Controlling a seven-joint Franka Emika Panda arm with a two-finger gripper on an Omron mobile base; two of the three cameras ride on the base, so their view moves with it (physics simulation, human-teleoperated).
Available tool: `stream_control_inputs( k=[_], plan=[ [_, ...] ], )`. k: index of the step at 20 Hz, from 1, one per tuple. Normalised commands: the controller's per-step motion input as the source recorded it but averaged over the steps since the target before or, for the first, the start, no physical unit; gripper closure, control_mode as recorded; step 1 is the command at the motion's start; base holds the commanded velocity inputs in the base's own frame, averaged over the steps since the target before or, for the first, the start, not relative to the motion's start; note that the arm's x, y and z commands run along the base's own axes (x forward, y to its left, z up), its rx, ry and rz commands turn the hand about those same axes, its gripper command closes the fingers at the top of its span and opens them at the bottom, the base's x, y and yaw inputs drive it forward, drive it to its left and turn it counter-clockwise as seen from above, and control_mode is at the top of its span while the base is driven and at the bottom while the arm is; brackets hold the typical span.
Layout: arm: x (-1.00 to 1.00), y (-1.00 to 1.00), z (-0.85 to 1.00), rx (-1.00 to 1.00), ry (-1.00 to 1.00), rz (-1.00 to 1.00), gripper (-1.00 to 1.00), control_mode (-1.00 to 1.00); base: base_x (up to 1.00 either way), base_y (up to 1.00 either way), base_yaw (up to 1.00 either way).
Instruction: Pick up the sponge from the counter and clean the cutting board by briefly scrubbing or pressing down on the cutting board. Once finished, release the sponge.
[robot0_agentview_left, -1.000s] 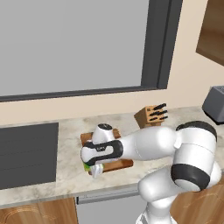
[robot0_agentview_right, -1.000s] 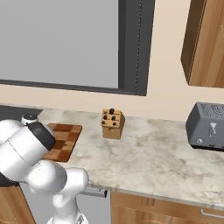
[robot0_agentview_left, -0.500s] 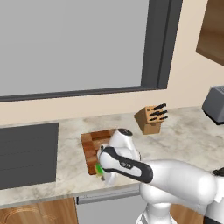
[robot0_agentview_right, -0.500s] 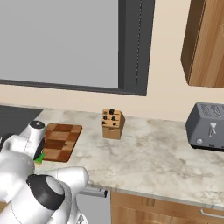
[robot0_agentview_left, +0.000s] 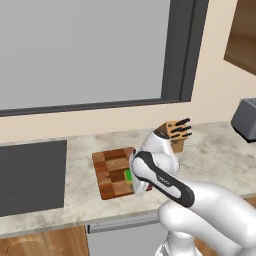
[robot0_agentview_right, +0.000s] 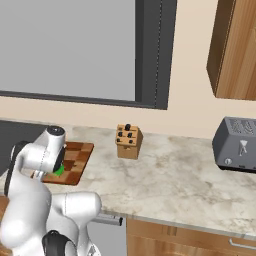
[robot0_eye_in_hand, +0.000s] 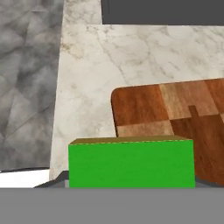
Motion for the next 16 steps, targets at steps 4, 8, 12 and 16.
stream_control_inputs(
  k=[4,8,12,16],
  plan=[
    [0.51,-0.73,0.05,0.0,0.13,-0.18,1.0,-1.0,0.0,0.0,0.0],
    [0.5,-0.77,0.0,0.0,0.14,-0.17,1.0,-1.0,0.0,0.0,0.0],
    [0.37,-0.78,-0.06,0.0,0.1,-0.13,1.0,-1.0,0.0,0.0,0.0],
    [0.23,-0.77,-0.28,0.0,0.03,-0.07,1.0,-1.0,0.0,0.0,0.0]
  ],
)
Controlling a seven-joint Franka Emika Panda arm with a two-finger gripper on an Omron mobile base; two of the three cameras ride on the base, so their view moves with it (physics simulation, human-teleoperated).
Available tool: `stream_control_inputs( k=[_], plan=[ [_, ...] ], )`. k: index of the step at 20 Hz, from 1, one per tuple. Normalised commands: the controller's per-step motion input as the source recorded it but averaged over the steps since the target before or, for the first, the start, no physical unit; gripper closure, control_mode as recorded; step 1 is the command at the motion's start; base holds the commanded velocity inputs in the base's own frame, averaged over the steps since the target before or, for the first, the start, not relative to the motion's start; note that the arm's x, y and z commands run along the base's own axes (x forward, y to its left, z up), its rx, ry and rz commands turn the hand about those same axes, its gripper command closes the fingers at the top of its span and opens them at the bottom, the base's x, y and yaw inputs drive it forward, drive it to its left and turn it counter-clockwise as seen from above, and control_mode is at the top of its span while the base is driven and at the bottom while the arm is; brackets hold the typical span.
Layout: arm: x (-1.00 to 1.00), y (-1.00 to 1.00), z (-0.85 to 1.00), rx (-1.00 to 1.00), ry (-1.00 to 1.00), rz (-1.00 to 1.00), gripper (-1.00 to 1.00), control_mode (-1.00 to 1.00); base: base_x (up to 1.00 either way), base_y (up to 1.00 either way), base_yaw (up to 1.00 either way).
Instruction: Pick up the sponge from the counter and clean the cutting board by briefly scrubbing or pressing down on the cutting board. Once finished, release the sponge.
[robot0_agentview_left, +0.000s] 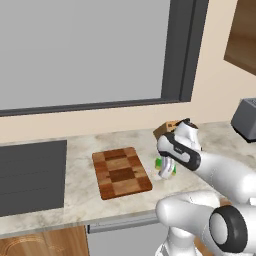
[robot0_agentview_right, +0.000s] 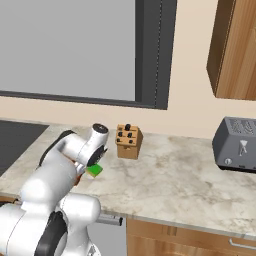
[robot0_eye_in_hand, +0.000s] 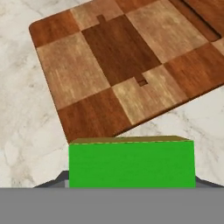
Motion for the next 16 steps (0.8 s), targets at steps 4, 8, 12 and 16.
stream_control_inputs(
  k=[4,8,12,16],
  plan=[
    [0.25,-0.54,-0.43,0.0,0.06,-0.05,1.0,-1.0,0.0,0.0,0.0],
    [0.09,-0.18,-0.37,0.0,0.07,-0.03,1.0,-1.0,0.0,0.0,0.0],
    [0.08,-0.01,-0.38,0.0,0.03,-0.05,-1.0,-1.0,0.0,0.0,0.0],
    [0.07,0.0,-0.31,0.0,0.0,-0.07,-1.0,-1.0,0.0,0.0,0.0]
  ],
)
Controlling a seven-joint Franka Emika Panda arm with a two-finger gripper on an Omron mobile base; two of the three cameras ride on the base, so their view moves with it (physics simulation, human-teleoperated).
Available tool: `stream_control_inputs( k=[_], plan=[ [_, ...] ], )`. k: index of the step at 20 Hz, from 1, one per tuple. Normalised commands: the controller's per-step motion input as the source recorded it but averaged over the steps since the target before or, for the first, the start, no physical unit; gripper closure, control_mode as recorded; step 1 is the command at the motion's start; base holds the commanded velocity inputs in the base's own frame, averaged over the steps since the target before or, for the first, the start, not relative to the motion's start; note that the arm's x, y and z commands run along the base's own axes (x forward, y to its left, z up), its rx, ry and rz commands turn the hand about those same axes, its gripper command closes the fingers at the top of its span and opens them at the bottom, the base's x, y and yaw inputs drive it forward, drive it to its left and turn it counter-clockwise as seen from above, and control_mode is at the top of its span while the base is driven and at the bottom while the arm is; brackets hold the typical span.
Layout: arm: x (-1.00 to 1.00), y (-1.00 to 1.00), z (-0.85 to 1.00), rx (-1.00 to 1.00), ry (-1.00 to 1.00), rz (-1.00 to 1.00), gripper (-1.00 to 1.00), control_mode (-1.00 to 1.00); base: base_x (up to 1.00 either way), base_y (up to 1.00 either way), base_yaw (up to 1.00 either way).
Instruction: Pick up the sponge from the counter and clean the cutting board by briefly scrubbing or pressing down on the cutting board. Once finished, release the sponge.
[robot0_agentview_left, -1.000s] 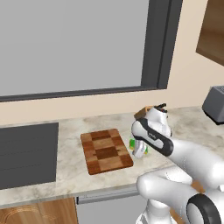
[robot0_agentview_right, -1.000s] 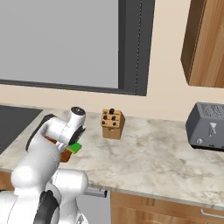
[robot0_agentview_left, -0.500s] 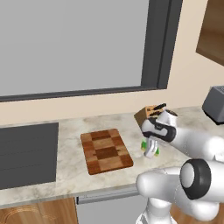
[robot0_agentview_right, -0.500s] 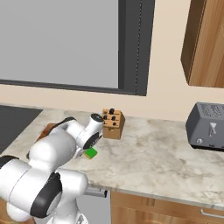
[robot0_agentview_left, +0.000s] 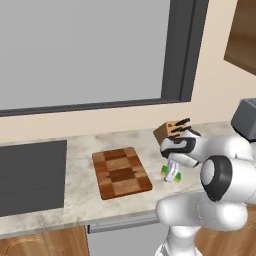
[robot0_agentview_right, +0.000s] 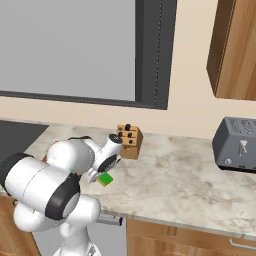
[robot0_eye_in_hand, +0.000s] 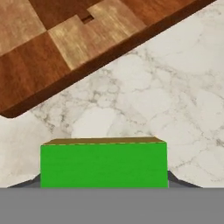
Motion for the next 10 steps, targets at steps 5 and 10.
stream_control_inputs(
  k=[5,10],
  plan=[
    [0.01,0.0,-0.08,0.0,-0.01,-0.06,-1.0,-1.0,0.0,0.0,0.0],
    [-0.27,0.0,0.18,0.0,-0.18,-0.05,-1.0,-1.0,0.0,0.0,0.0]
  ],
)
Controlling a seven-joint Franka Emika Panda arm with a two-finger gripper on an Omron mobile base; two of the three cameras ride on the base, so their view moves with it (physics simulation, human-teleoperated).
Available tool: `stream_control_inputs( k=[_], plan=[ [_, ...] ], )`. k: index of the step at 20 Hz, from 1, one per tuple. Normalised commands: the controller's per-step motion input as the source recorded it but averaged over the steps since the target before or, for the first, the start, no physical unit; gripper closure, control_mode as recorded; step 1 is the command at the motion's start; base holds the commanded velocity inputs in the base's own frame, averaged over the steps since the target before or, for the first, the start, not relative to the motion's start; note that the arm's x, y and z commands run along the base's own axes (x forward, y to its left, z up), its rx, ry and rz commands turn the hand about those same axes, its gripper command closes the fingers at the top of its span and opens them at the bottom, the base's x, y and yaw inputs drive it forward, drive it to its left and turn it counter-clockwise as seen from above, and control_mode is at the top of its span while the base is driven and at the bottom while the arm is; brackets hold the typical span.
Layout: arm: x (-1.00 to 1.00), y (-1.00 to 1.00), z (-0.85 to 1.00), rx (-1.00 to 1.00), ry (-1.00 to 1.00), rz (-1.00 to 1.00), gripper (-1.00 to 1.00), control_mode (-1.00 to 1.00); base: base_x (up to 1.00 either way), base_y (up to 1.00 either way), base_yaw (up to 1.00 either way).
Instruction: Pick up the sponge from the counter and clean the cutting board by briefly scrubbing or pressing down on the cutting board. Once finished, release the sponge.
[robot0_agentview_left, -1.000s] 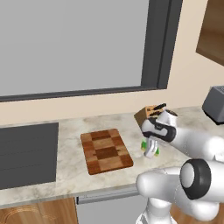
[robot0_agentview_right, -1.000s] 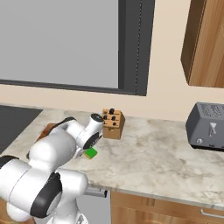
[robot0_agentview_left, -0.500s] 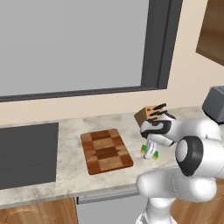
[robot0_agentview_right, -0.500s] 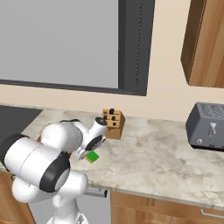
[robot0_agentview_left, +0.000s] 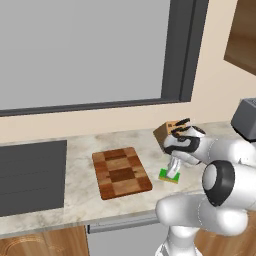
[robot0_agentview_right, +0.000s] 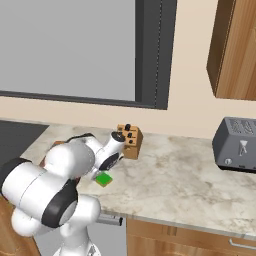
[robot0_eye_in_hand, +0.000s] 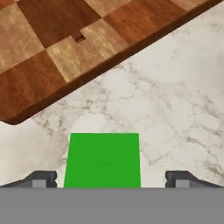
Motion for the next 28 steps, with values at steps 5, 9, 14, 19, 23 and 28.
stream_control_inputs(
  k=[5,9,14,19,23,28],
  plan=[
    [-0.49,0.0,0.51,0.0,-0.28,-0.03,-1.0,-1.0,0.0,0.0,0.0],
    [-0.55,0.0,0.83,0.0,-0.28,-0.02,-1.0,-1.0,0.0,0.0,0.0],
    [-0.37,0.1,0.81,0.0,-0.14,-0.05,-1.0,-1.0,0.0,0.0,0.0],
    [-0.25,0.41,0.6,-0.01,-0.08,-0.13,-1.0,-1.0,0.0,0.0,0.0],
    [-0.2,0.43,0.68,-0.02,-0.08,-0.14,-1.0,-1.0,0.0,0.0,0.0],
    [-0.17,0.4,0.66,-0.03,-0.09,-0.13,-1.0,-1.0,0.0,0.0,0.0]
  ],
)
